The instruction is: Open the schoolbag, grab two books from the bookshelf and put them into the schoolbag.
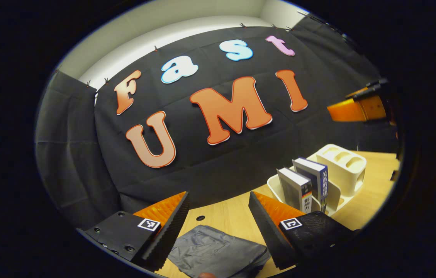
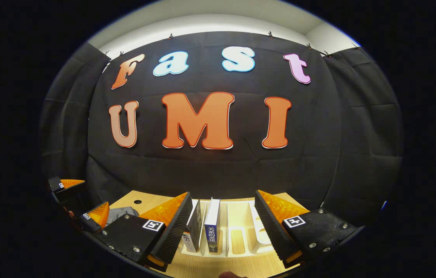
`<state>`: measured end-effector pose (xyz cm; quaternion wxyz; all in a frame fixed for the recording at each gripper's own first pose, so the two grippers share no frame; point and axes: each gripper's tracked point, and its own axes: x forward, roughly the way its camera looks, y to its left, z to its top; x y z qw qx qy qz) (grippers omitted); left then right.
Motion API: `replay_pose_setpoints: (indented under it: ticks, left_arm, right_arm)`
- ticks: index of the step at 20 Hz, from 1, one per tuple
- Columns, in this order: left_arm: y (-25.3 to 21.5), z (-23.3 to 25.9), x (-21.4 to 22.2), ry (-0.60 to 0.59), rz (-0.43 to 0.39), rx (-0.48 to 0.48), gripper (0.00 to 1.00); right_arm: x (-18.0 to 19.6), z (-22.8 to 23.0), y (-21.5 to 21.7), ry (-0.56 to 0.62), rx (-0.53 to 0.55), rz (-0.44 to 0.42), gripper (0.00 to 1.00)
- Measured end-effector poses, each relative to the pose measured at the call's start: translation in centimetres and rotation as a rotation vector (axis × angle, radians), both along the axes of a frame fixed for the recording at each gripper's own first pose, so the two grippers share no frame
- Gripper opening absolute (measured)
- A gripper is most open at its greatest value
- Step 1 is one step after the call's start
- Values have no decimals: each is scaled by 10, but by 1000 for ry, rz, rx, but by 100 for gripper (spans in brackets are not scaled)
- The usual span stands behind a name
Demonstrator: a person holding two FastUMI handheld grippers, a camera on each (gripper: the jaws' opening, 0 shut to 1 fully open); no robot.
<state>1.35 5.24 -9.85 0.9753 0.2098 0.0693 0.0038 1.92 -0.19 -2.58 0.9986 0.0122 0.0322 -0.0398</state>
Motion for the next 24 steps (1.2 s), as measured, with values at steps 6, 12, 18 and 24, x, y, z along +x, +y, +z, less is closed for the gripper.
replay_pose_setpoints:
  ticks: [6, 12, 18, 24]
  left_arm:
    - [16, -81, -18, 162, -13, 201, 97]
    - [14, -140, -34, 248, -70, 365, 97]
    - [17, -194, -54, 338, -105, 523, 97]
    - [40, -227, -63, 413, -83, 626, 97]
  right_arm:
    - [0, -12, -18, 23, -2, -37, 97]
    - [1, -21, -31, 44, -2, -56, 97]
    - [2, -22, -37, 49, -12, -58, 97]
    - [1, -24, -40, 51, -4, -57, 97]
